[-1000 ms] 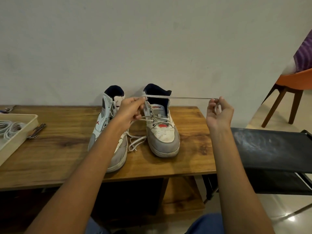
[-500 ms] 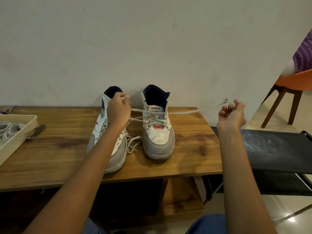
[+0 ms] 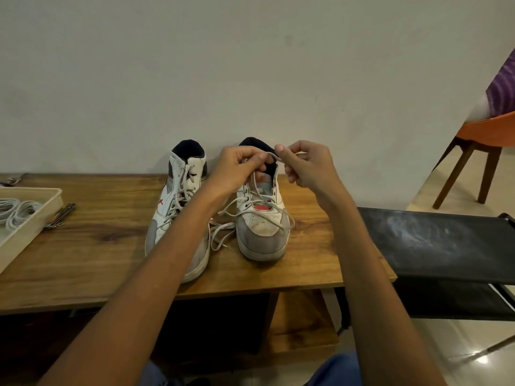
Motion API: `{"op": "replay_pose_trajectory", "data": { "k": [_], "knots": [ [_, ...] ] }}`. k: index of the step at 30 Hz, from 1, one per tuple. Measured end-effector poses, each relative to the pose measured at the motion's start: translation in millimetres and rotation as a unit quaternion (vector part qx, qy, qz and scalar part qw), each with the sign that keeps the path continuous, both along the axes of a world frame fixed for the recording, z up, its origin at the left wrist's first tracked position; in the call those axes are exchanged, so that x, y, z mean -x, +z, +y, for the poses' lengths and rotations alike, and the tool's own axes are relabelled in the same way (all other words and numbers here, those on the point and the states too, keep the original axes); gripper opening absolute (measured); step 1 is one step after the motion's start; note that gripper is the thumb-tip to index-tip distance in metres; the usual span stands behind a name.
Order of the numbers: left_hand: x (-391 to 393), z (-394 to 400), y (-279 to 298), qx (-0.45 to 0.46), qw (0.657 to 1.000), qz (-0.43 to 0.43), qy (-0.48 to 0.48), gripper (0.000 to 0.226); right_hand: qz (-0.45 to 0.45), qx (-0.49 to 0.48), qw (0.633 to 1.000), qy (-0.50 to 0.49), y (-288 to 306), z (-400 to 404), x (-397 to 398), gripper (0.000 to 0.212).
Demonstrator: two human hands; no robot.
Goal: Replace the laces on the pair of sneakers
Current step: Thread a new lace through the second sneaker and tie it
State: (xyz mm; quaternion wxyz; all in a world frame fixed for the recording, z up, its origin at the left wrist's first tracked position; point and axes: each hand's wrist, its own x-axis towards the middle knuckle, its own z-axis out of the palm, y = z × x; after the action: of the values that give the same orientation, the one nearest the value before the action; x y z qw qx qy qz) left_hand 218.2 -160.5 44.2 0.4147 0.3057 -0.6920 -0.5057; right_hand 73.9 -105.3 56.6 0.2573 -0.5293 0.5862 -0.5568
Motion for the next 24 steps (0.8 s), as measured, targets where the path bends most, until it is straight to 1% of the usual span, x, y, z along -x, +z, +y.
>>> {"op": "replay_pose_trajectory", "data": {
  "k": [3, 5, 7, 9, 11, 14, 16, 18, 21, 23, 24],
  "knots": [
    [-11.2, -8.7, 1.7, 0.023, 0.998, -0.016, 0.048, 0.018, -0.061, 0.012, 0.997, 0.043, -1.8, 2.1, 4.4, 0.009],
    [-14.8, -10.5, -0.8, 0.054, 0.995, -0.072, 0.05, 0.017, -0.082, 0.021, 0.995, 0.054, -2.6, 0.8, 3.5, 0.006],
    [-14.1, -10.1, -3.9, 0.083, 0.988, -0.112, 0.06, 0.018, -0.073, 0.006, 0.996, 0.06, -3.9, -1.0, 0.3, 0.006],
    [-12.6, -9.1, -4.2, 0.094, 0.986, -0.116, 0.071, 0.018, -0.035, -0.013, 0.997, 0.068, -6.3, -3.2, -2.3, 0.007],
    [-12.5, -10.2, -3.2, 0.081, 0.988, -0.109, 0.075, 0.018, -0.017, -0.014, 0.997, 0.077, -9.0, -4.9, -2.9, 0.01],
    [-15.7, -12.3, -2.9, 0.056, 0.99, -0.118, 0.061, 0.018, -0.031, 0.007, 0.996, 0.087, -11.4, -5.9, -3.4, 0.011],
    [-16.7, -12.1, -3.7, 0.059, 0.986, -0.146, 0.054, 0.018, -0.028, 0.012, 0.995, 0.097, -10.6, -5.5, -4.0, 0.011],
    [-16.8, -11.7, -4.3, 0.063, 0.984, -0.155, 0.06, 0.018, -0.022, 0.009, 0.994, 0.102, -9.7, -5.4, -5.4, 0.016],
    [-19.9, -13.1, -3.8, 0.066, 0.984, -0.154, 0.065, 0.017, -0.015, 0.022, 0.996, 0.083, -10.5, -6.7, -7.6, 0.007],
    [-20.1, -12.4, -3.9, 0.083, 0.979, -0.176, 0.061, 0.017, -0.018, 0.029, 0.997, 0.063, -13.1, -8.5, -7.9, 0.006],
    [-19.5, -11.2, -3.5, 0.098, 0.975, -0.191, 0.057, 0.021, -0.02, 0.029, 0.998, 0.055, -14.6, -9.2, -8.0, 0.006]
  ]
}}
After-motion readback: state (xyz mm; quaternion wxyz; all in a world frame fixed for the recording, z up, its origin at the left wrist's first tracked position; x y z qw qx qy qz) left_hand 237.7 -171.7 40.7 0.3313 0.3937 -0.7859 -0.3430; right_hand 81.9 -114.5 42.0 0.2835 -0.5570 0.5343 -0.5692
